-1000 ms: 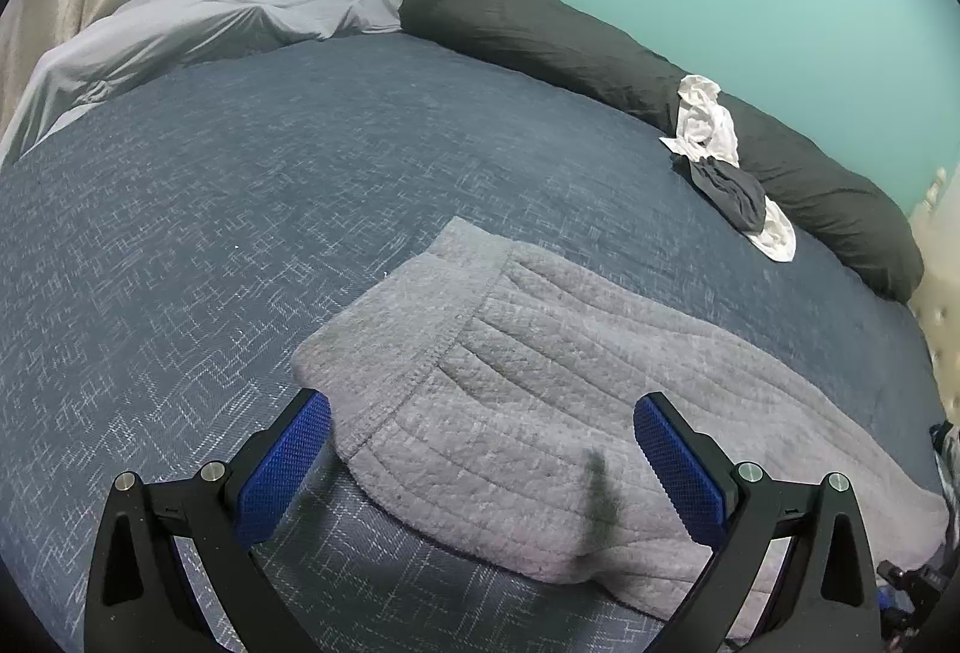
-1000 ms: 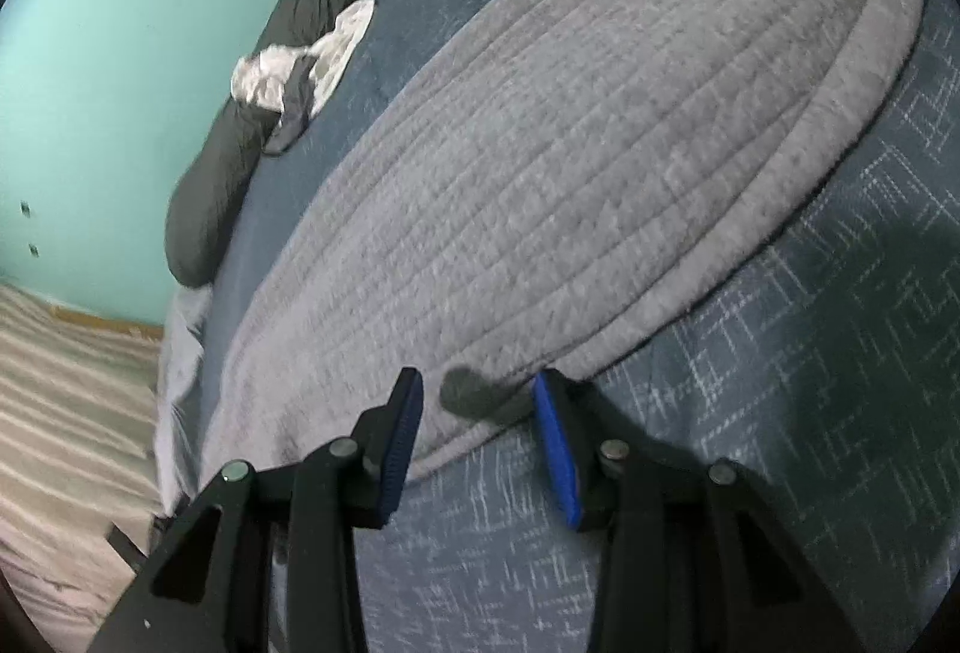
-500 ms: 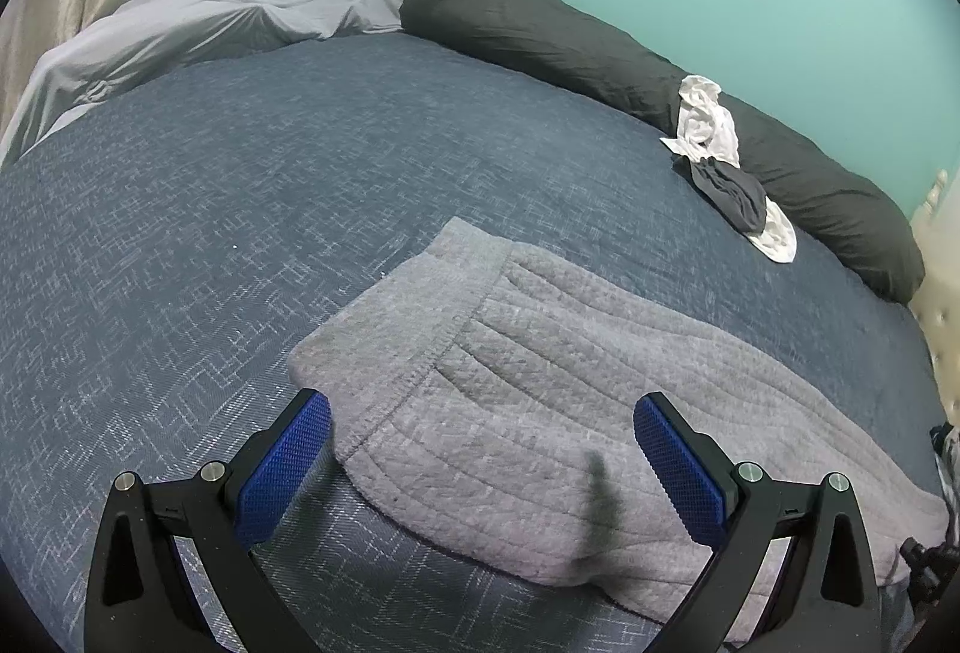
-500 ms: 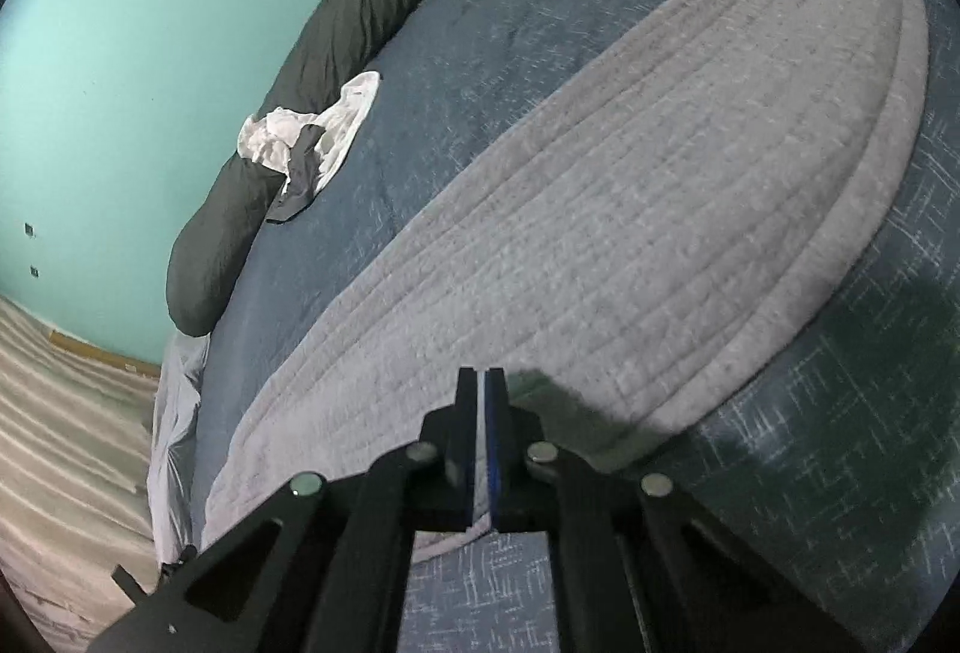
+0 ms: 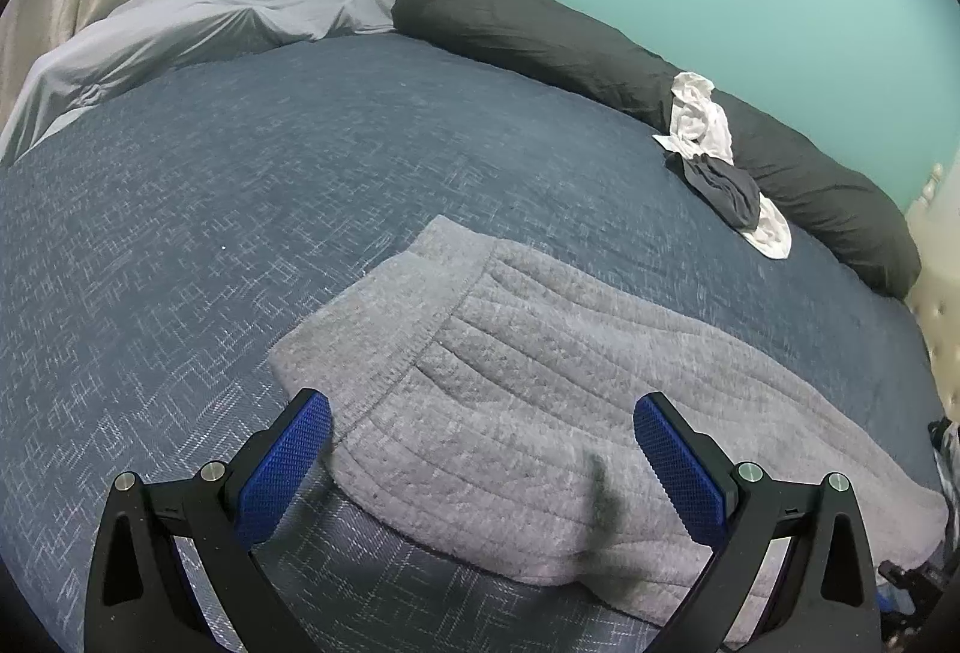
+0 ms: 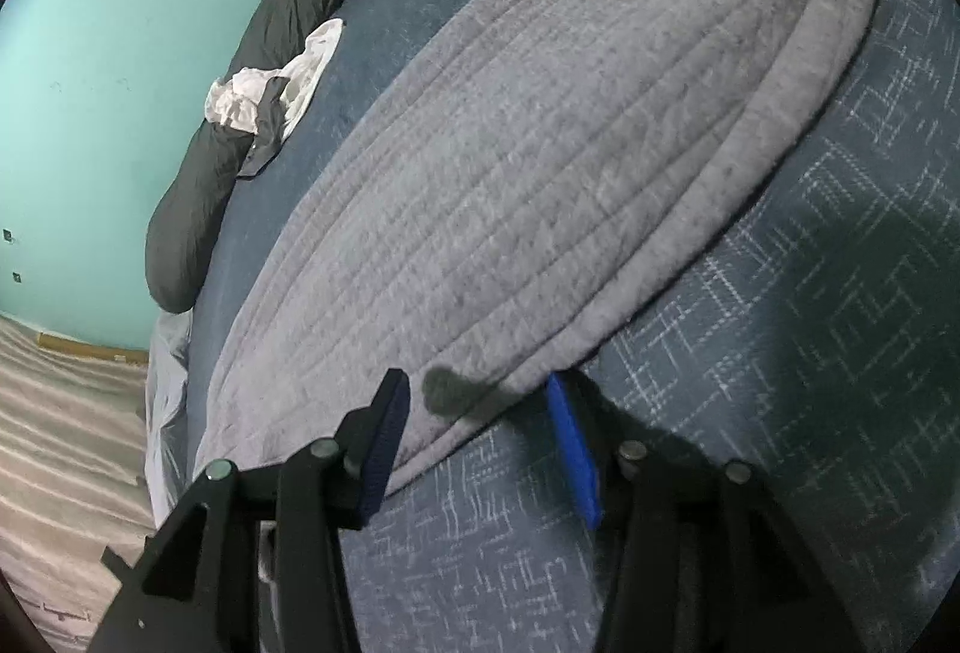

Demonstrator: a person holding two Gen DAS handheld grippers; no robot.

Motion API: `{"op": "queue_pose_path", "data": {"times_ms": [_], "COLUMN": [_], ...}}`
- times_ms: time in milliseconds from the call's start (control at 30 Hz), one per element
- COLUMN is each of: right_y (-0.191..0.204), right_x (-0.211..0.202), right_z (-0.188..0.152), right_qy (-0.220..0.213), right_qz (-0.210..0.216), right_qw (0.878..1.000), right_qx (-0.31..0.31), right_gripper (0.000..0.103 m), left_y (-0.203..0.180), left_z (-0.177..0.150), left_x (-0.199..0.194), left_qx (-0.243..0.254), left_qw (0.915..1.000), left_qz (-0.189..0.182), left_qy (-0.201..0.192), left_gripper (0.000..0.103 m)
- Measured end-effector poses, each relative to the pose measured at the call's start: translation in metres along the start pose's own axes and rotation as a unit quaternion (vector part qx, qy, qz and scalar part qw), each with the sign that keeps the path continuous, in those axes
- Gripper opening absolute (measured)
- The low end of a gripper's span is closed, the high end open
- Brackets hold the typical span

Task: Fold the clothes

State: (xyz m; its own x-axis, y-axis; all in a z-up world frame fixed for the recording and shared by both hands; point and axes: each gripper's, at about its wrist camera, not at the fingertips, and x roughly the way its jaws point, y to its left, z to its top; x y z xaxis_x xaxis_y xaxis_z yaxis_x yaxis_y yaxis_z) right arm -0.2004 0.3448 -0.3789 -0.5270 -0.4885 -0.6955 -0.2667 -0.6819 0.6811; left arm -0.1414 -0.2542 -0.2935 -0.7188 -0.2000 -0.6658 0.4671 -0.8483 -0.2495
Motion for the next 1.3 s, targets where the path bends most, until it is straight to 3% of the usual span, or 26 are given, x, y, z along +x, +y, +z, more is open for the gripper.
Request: {"op": "queue_pose_path", "data": {"times_ms": [100, 133, 167, 333, 600, 867, 1033, 1167, 1300], "right_y": [0.003, 0.005, 0.007, 0.012, 0.033, 0.021, 0.020, 0.021, 0.026], "right_x": [0.000, -0.001, -0.004, -0.015, -0.034, -0.008, -0.006, -0.019, -0.038], "right_z": [0.002, 0.003, 0.004, 0.009, 0.031, 0.054, 0.043, 0.027, 0.006], "right_qy": [-0.018, -0.023, -0.032, -0.051, -0.075, -0.049, -0.030, -0.032, -0.047], "right_qz": [-0.001, -0.003, -0.005, 0.004, 0.008, -0.013, -0.034, -0.050, -0.055], "right_qw": [1.000, 1.000, 0.999, 0.998, 0.996, 0.999, 0.998, 0.997, 0.994], "right_qx": [-0.003, -0.007, -0.012, -0.028, -0.042, -0.017, -0.032, -0.050, -0.076], "right_gripper": [0.042, 0.026, 0.019, 0.009, 0.007, 0.006, 0.009, 0.023, 0.026], "left_y": [0.001, 0.001, 0.002, 0.002, 0.003, 0.003, 0.003, 0.002, 0.005], "left_z": [0.001, 0.001, 0.001, 0.001, 0.001, 0.001, 0.002, 0.001, 0.002], "left_x": [0.000, 0.001, 0.001, 0.000, 0.000, 0.000, 0.000, -0.001, -0.004], "left_qx": [0.000, 0.000, -0.001, -0.002, 0.000, 0.004, 0.002, 0.006, 0.006], "left_qw": [1.0000, 1.0000, 1.0000, 1.0000, 1.0000, 1.0000, 1.0000, 1.0000, 1.0000], "left_qz": [0.001, 0.001, 0.001, 0.001, 0.003, 0.004, 0.005, 0.004, 0.005], "left_qy": [0.001, 0.001, 0.001, 0.000, 0.000, 0.001, 0.001, 0.002, 0.000], "left_gripper": [0.103, 0.103, 0.103, 0.103, 0.103, 0.103, 0.103, 0.103, 0.103]}}
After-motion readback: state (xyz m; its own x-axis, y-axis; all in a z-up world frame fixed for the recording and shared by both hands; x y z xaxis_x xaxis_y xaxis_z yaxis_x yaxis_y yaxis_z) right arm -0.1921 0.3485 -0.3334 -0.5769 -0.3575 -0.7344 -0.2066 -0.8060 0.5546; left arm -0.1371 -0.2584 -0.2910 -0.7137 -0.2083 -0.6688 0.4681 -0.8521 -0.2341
